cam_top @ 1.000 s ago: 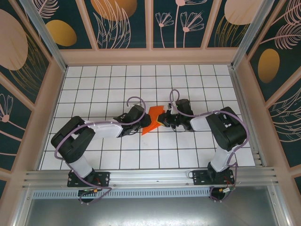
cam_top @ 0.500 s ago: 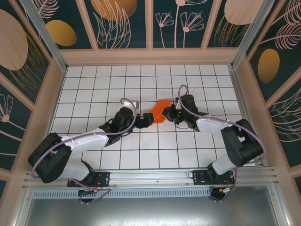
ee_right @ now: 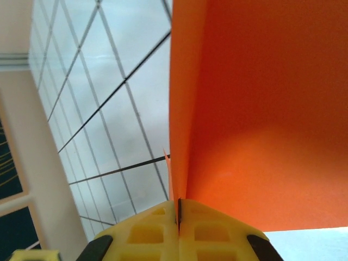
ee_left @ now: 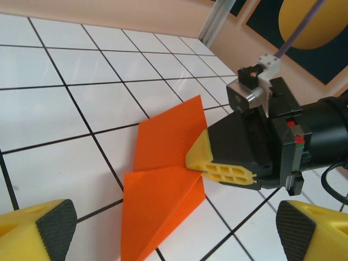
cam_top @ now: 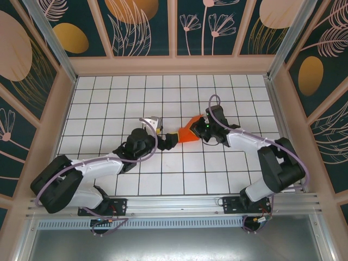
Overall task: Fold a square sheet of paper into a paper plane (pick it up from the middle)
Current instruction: Fourth fold the wing at the center of the table.
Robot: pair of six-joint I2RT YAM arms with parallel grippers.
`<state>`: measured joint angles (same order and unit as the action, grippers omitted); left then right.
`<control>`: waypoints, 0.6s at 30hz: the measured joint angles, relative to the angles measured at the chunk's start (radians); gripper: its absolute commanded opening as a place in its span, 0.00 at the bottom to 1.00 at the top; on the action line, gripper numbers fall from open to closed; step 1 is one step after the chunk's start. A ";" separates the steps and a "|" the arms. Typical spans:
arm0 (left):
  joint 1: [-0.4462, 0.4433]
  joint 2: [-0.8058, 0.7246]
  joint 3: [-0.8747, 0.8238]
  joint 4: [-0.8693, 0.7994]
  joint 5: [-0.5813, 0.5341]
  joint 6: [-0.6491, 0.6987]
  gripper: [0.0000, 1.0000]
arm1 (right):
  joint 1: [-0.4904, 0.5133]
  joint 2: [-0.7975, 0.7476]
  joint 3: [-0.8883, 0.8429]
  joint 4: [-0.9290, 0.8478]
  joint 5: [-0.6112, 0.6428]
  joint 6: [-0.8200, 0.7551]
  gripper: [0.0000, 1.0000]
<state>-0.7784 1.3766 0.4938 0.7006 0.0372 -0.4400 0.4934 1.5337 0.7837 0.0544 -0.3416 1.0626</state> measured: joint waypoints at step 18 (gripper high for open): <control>-0.068 0.419 0.135 0.082 -0.030 0.457 0.78 | -0.016 0.084 0.000 -0.011 -0.034 0.100 0.02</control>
<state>-0.8459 1.7954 0.6292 0.7830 0.0071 0.0170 0.4774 1.6173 0.7837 0.0433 -0.3752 1.1622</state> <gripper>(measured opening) 0.807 0.055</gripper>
